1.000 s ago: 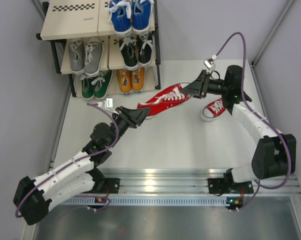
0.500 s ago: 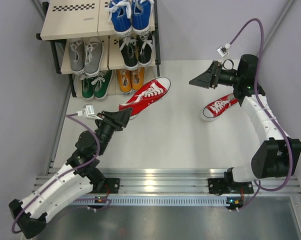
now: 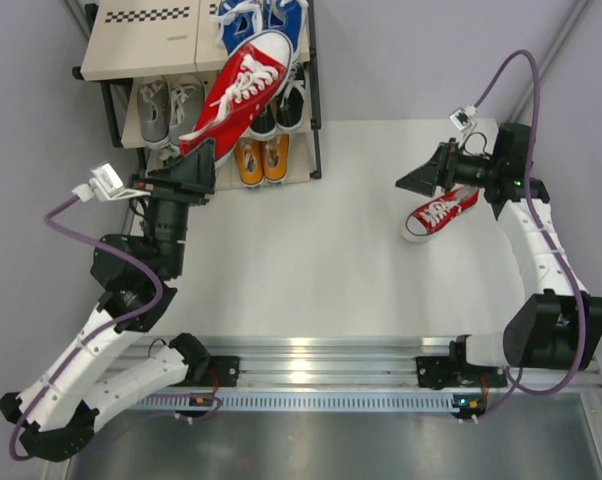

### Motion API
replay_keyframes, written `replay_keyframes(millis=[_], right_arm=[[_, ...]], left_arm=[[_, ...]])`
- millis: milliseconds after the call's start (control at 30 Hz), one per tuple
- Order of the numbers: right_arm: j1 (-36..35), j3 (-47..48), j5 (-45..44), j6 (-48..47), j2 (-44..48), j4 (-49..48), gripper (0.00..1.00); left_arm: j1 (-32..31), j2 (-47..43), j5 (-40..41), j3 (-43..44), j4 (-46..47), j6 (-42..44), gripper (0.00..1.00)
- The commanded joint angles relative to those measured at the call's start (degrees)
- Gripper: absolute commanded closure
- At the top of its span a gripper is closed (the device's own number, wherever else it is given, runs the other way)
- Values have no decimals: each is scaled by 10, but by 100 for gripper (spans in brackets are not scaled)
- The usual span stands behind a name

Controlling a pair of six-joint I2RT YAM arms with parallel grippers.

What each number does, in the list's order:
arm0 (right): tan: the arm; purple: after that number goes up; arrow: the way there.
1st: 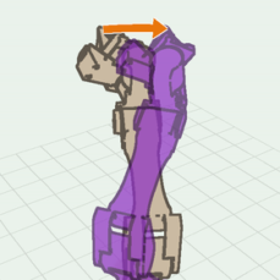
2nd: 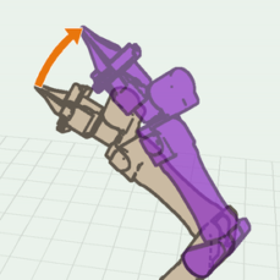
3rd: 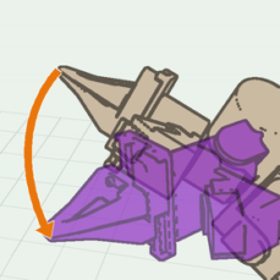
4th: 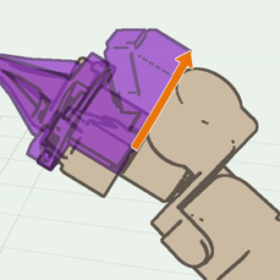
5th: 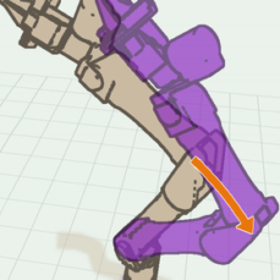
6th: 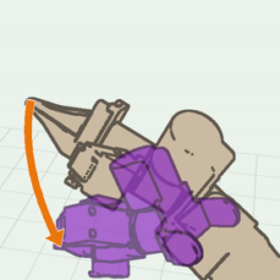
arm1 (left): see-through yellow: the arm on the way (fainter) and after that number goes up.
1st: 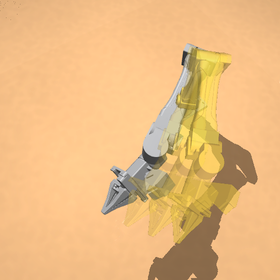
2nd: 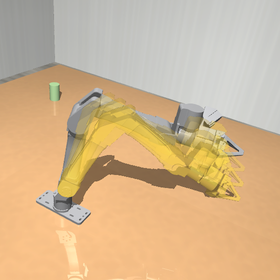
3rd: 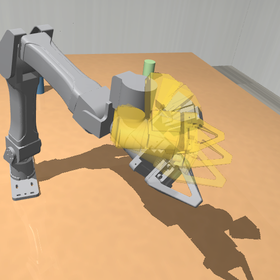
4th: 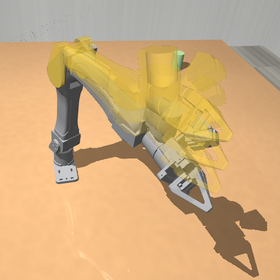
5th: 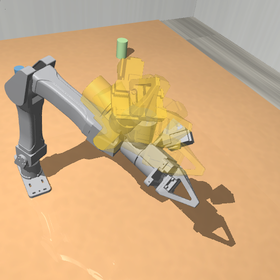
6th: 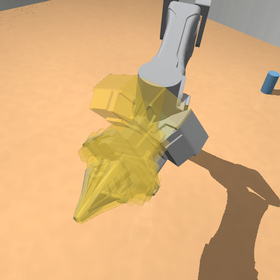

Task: Place and organize the shoes onto the shoe shelf
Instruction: Place the shoe at the shoe shelf.

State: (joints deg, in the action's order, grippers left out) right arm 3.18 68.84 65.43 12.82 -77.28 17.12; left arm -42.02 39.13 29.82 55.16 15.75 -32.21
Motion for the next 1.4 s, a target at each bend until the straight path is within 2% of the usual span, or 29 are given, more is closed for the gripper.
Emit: replay_keyframes(millis=[0,267,367,433,500,567,667,867,1067,1367], right_arm=[[6,-8,14,-68,16,27,12],[7,-9,18,-73,13,28,12],[7,-5,20,-73,12,30,12],[6,-1,18,-76,9,37,12],[7,8,17,-89,10,52,12],[7,6,15,-92,12,53,12],[8,2,13,-95,18,57,12],[10,-1,10,-97,23,64,12],[14,-6,12,-102,30,64,12],[26,-16,18,-109,38,63,12]], left_arm=[[2,37,30,82,130,81,100],[3,145,167,166,234,222,100],[31,182,189,208,250,248,100],[60,197,178,234,218,205,100],[122,216,159,266,149,123,100],[181,234,140,279,119,89,100],[218,253,122,292,111,51,100],[334,285,103,324,68,-51,100],[401,333,88,369,36,-109,100],[478,398,21,432,-80,-206,100]])
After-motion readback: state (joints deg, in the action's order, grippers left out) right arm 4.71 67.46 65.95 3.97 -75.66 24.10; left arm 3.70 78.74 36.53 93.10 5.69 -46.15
